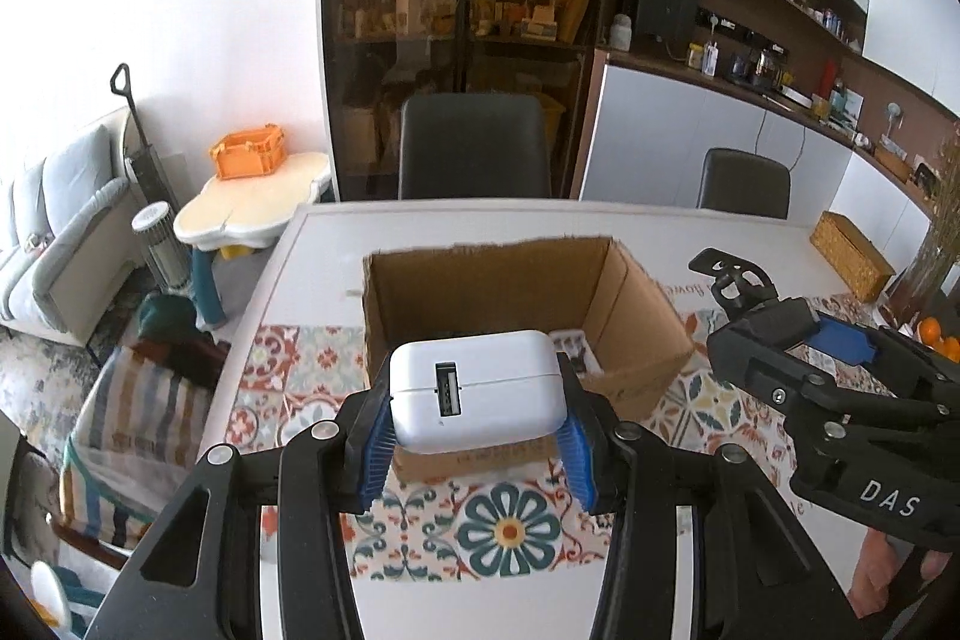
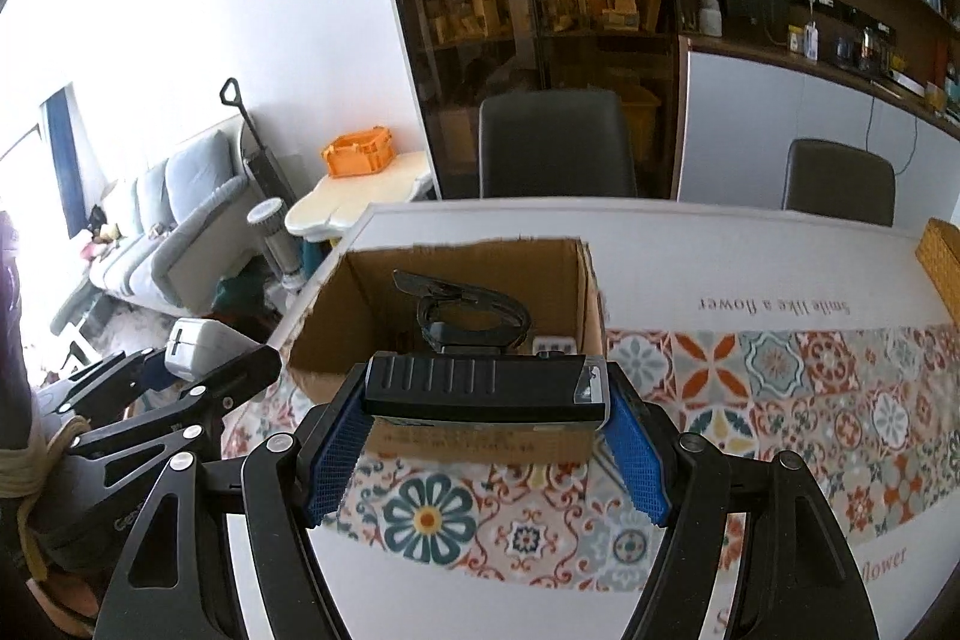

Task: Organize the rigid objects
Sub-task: 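Carry the white plug and bike light over the box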

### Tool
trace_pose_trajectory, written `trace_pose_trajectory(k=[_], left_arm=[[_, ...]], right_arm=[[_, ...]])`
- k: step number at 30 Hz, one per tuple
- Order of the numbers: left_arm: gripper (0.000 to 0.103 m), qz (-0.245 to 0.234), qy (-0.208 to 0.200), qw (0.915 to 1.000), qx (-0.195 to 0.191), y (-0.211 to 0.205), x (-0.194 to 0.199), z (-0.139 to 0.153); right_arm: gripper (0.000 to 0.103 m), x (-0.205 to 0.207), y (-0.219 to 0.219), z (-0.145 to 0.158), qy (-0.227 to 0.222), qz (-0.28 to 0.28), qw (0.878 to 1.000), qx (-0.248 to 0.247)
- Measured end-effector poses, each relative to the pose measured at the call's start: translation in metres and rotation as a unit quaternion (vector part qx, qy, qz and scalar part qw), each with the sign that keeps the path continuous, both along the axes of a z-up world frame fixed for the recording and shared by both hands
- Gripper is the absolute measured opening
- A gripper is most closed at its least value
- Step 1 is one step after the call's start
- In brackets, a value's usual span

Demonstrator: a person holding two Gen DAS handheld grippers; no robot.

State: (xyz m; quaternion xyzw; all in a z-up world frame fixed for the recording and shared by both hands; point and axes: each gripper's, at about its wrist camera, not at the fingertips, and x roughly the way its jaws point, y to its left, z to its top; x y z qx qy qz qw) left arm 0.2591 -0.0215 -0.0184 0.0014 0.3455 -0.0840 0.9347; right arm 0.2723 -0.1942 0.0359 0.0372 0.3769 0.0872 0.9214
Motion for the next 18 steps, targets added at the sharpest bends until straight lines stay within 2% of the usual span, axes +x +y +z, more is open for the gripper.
trace_pose_trajectory(k=[9, 18], left_arm=[[0.046, -0.008, -0.015, 0.9998, 0.005, -0.004, 0.031, 0.017], [0.046, -0.019, -0.001, 0.9997, 0.015, -0.011, 0.069, 0.014]], right_arm=[[0.073, 0.032, -0.002, 0.009, -0.007, -0.004, 1.000, 0.004], [0.073, 0.061, -0.005, 0.006, 0.002, -0.007, 1.000, 0.001]])
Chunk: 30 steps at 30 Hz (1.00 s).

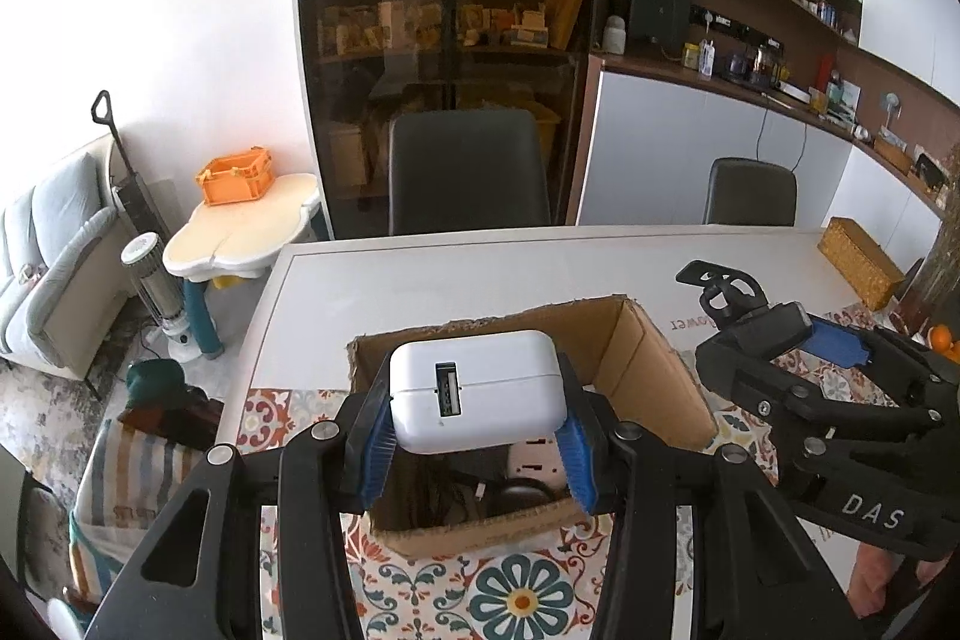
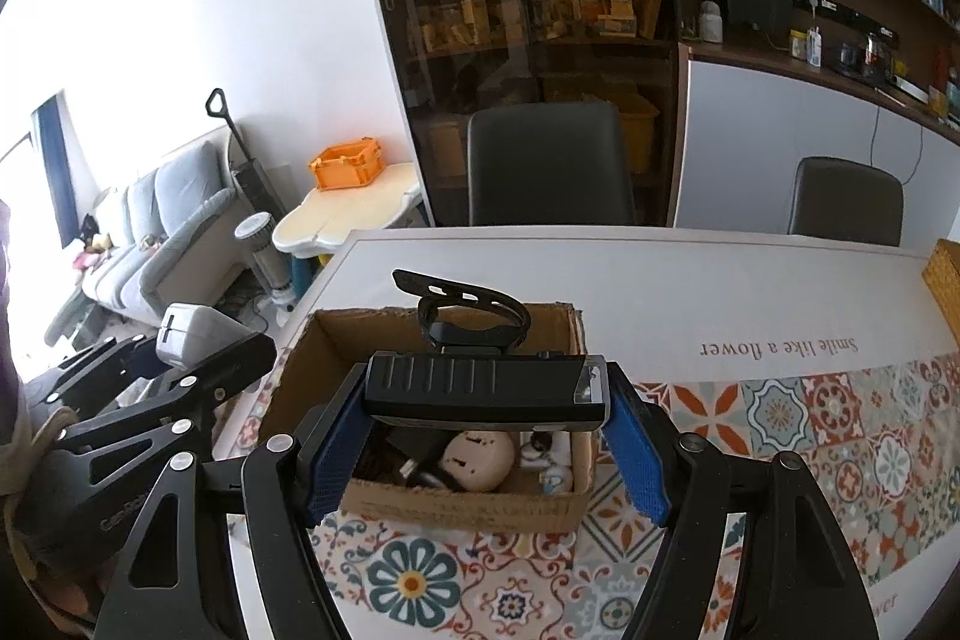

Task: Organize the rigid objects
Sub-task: 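Carry the white plug and bike light over the box, then lower both items into the box and open both grippers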

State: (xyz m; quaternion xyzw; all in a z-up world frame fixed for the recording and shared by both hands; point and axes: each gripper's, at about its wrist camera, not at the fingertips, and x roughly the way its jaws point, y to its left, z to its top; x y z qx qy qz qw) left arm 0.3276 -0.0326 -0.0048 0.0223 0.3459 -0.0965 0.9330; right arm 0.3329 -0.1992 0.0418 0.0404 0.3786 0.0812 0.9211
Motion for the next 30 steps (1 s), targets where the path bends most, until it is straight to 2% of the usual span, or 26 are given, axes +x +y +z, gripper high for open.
trace_pose_trajectory(k=[8, 18, 25, 30], left_arm=[[0.046, -0.004, 0.051, 0.9987, 0.001, -0.006, 0.035, -0.019], [0.048, 0.001, 0.094, 0.9956, -0.003, -0.003, 0.051, -0.042], [0.066, 0.024, 0.090, 0.9956, 0.004, 0.008, 0.050, -0.040], [0.071, 0.043, 0.084, 0.9954, 0.020, 0.018, 0.046, -0.037]], right_arm=[[0.073, 0.020, -0.003, -0.012, 0.025, -0.006, 1.000, -0.002], [0.073, 0.038, 0.002, -0.019, 0.041, -0.001, 0.999, -0.015], [0.073, 0.041, 0.007, -0.021, 0.045, 0.004, 0.999, -0.016], [0.073, 0.044, 0.015, -0.021, 0.047, 0.016, 0.999, -0.018]])
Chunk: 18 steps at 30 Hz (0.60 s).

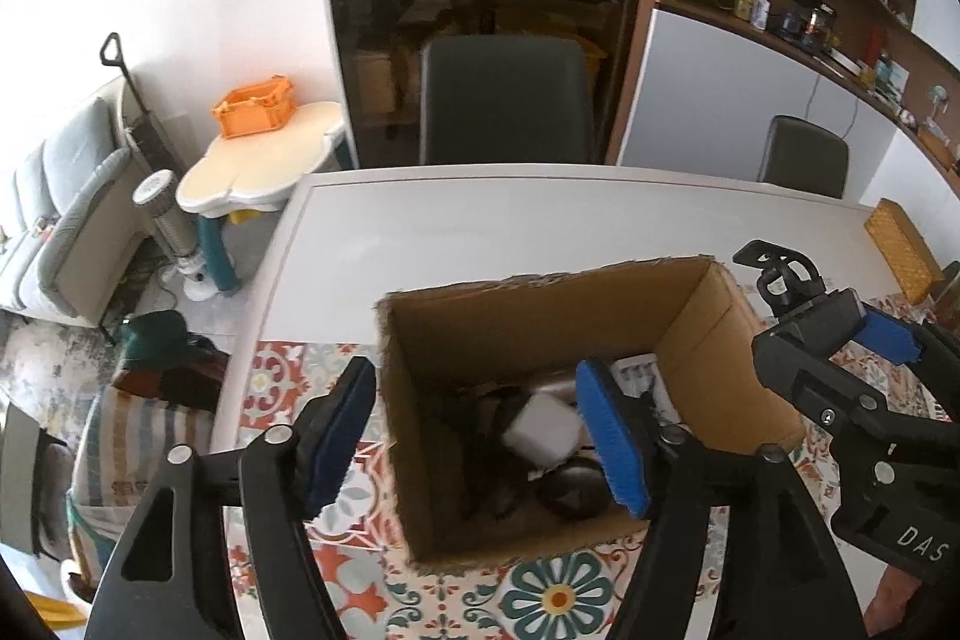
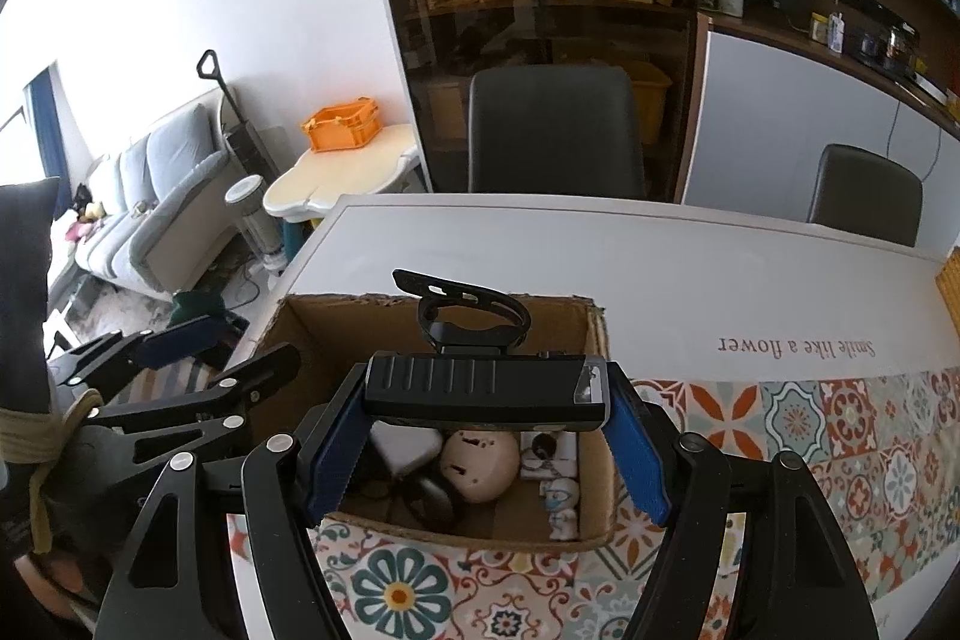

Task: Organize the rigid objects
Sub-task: 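Lower both items into the box and open both grippers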

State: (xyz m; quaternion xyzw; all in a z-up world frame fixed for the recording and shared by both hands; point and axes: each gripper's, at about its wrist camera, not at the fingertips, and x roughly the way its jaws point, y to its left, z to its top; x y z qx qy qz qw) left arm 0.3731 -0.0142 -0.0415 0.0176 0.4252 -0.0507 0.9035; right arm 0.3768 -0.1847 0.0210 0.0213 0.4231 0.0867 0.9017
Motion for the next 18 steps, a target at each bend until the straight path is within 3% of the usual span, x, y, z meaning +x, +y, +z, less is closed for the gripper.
trace_pose_trajectory(k=[5, 14, 18], left_arm=[[0.080, 0.017, -0.013, 0.9997, 0.015, 0.012, -0.008, 0.004], [0.083, 0.042, -0.017, 0.9988, 0.016, 0.032, -0.014, 0.008], [0.087, 0.047, -0.024, 0.9984, 0.021, 0.034, -0.019, 0.011]], right_arm=[[0.073, 0.003, 0.010, -0.002, 0.004, 0.010, 1.000, 0.000], [0.073, 0.016, 0.029, -0.010, 0.024, 0.023, 0.999, -0.010], [0.085, 0.013, 0.031, -0.008, 0.023, 0.015, 0.999, -0.028]])
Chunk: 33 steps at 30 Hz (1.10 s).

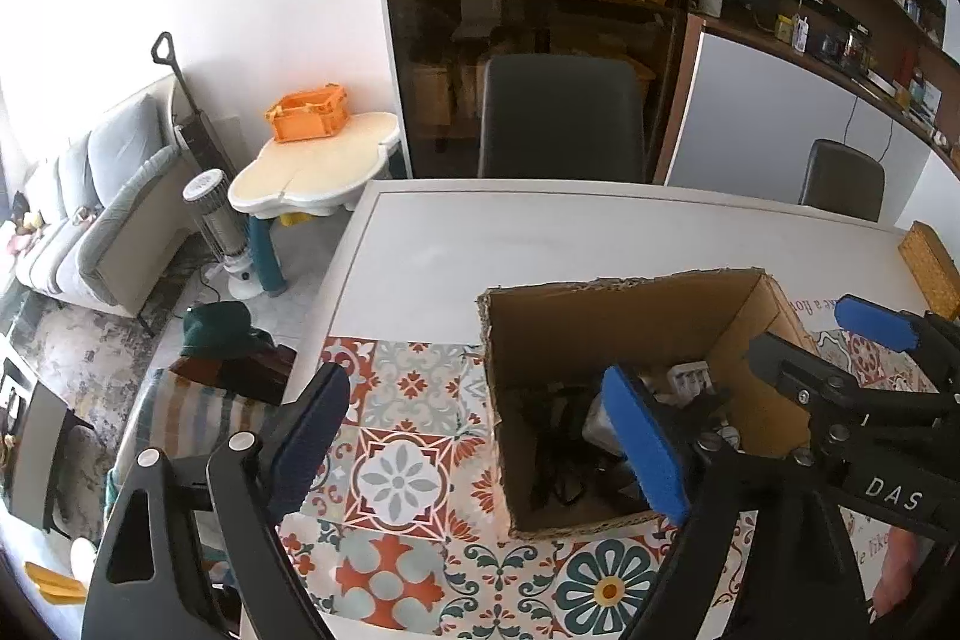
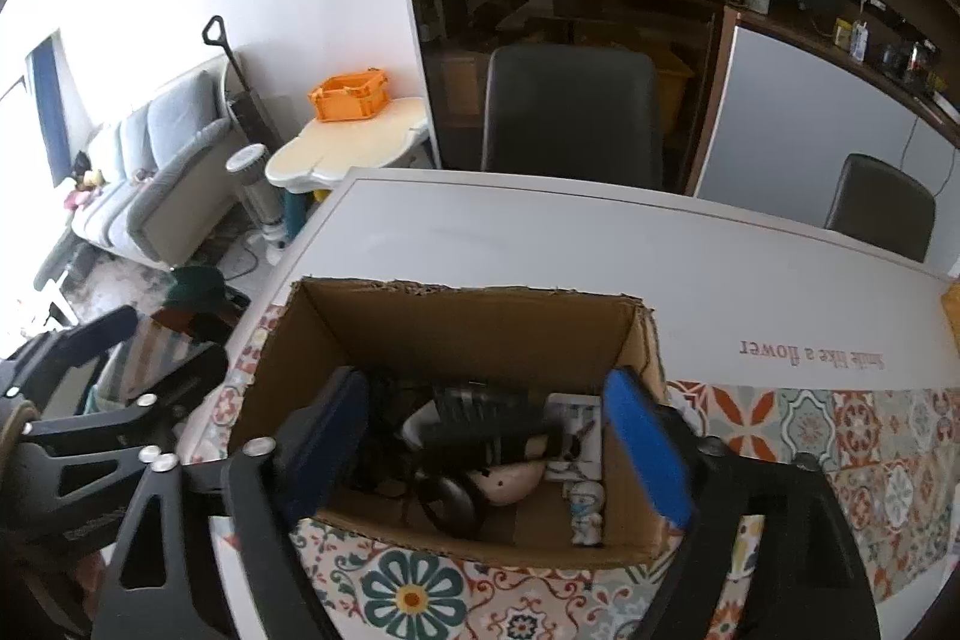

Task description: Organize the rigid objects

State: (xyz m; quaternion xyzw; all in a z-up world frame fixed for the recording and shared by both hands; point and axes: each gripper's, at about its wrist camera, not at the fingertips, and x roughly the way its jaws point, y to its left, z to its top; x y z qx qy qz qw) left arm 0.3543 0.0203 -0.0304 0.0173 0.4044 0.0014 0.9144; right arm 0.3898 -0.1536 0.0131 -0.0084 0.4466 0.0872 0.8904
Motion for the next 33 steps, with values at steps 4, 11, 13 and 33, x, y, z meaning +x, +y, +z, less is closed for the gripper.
trace_pose_trajectory(k=[4, 11, 13, 33], left_arm=[[0.092, -0.004, -0.010, 0.9999, 0.005, -0.001, -0.012, 0.005], [0.103, -0.013, -0.049, 0.9986, 0.017, -0.003, -0.049, 0.027], [0.103, -0.014, -0.060, 0.9980, 0.018, -0.004, -0.060, 0.035], [0.103, -0.045, -0.140, 0.9882, 0.042, -0.021, -0.169, 0.083]], right_arm=[[0.085, -0.009, -0.003, 0.005, 0.002, -0.005, 1.000, 0.003], [0.085, -0.048, -0.016, 0.025, -0.018, -0.027, 0.999, 0.013], [0.086, -0.061, -0.018, 0.032, -0.027, -0.032, 0.999, 0.014], [0.090, -0.195, -0.050, 0.091, -0.104, -0.080, 0.991, 0.035]])
